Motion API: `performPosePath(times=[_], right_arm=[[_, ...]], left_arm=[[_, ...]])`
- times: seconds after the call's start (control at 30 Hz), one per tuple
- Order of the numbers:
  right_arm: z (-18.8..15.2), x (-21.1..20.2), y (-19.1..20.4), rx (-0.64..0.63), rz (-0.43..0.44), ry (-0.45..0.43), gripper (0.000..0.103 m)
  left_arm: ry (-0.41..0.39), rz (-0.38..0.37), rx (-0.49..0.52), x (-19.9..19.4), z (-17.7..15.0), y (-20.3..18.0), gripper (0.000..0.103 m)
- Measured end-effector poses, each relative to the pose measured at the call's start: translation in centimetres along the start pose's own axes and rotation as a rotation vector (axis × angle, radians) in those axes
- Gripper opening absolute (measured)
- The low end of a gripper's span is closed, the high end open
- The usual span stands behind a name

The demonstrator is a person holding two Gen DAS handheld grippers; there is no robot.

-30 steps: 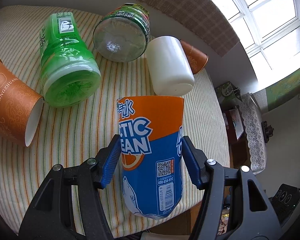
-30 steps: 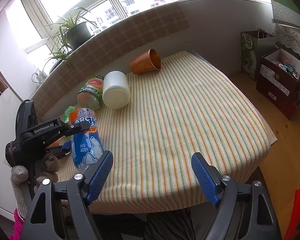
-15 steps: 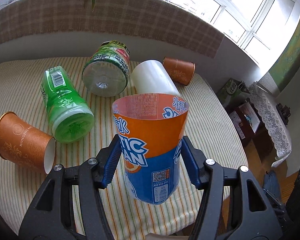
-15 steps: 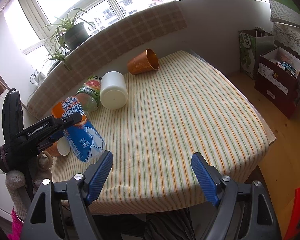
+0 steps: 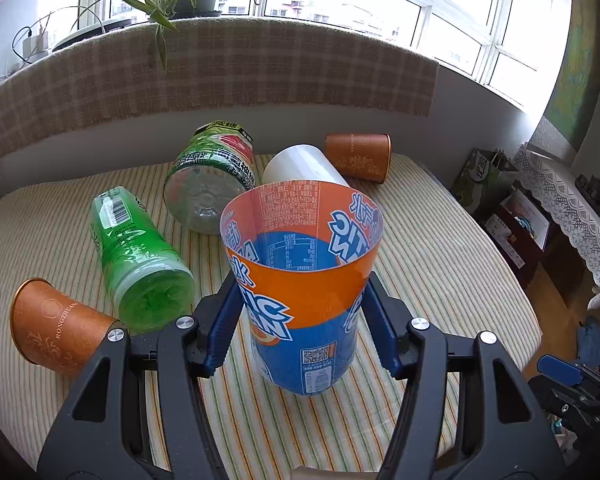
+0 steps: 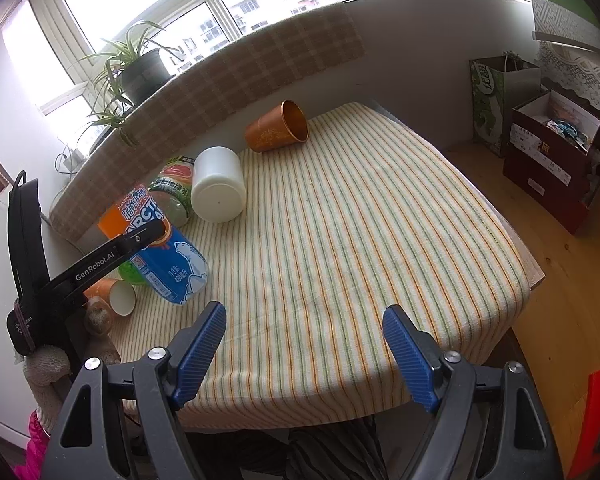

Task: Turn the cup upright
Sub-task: 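Rotate the held bottle with the left tool until its open end points up, then lower the upright bottle onto the table and open the left tool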

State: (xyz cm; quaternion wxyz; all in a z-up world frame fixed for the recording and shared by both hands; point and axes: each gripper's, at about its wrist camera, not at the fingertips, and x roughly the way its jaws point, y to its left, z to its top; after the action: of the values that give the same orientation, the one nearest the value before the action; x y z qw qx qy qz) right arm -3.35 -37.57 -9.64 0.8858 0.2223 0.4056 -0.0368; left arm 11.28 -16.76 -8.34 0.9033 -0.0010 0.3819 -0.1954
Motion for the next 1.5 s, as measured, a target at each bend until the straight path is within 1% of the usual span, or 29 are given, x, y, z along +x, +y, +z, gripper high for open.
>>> performPosePath(times=[0.23, 0.67, 0.8, 0.93, 1.23, 1.27, 1.33, 1.5], right_arm=[[0.1, 0.1, 0.5, -0.007, 0.008, 0.002, 0.083], [0.0, 0.3, 1.0, -0.014, 0.011, 0.006, 0.083], [-0.1, 0.2, 1.0, -0.015, 0.013, 0.006, 0.083], [-0.2, 0.1, 0.9, -0.013, 0.01, 0.004, 0.083], [-0.2, -0.1, 0.8, -0.009, 0.008, 0.0, 0.083], [-0.2, -0.1, 0.8, -0.01, 0.008, -0.001, 0.083], [-0.3, -0.2, 0.9, -0.011, 0.009, -0.003, 0.083], [-0.3, -0.2, 0.9, -0.013, 0.007, -0.005, 0.083]], left_arm=[[0.005, -0.021, 0.021, -0.6, -0.6, -0.2, 0.06], [0.024, -0.084, -0.01, -1.4, -1.6, 0.6, 0.06], [0.031, -0.099, -0.016, -1.2, -1.5, 0.6, 0.062], [0.054, -0.123, -0.029, -0.9, -1.6, 0.5, 0.065], [0.085, -0.149, -0.025, -0.7, -2.1, 0.0, 0.068], [0.09, -0.152, -0.027, -0.6, -2.1, 0.1, 0.069], [0.097, -0.163, -0.031, -0.6, -2.1, 0.1, 0.082], [0.104, -0.166, -0.024, -0.9, -2.6, 0.2, 0.083]])
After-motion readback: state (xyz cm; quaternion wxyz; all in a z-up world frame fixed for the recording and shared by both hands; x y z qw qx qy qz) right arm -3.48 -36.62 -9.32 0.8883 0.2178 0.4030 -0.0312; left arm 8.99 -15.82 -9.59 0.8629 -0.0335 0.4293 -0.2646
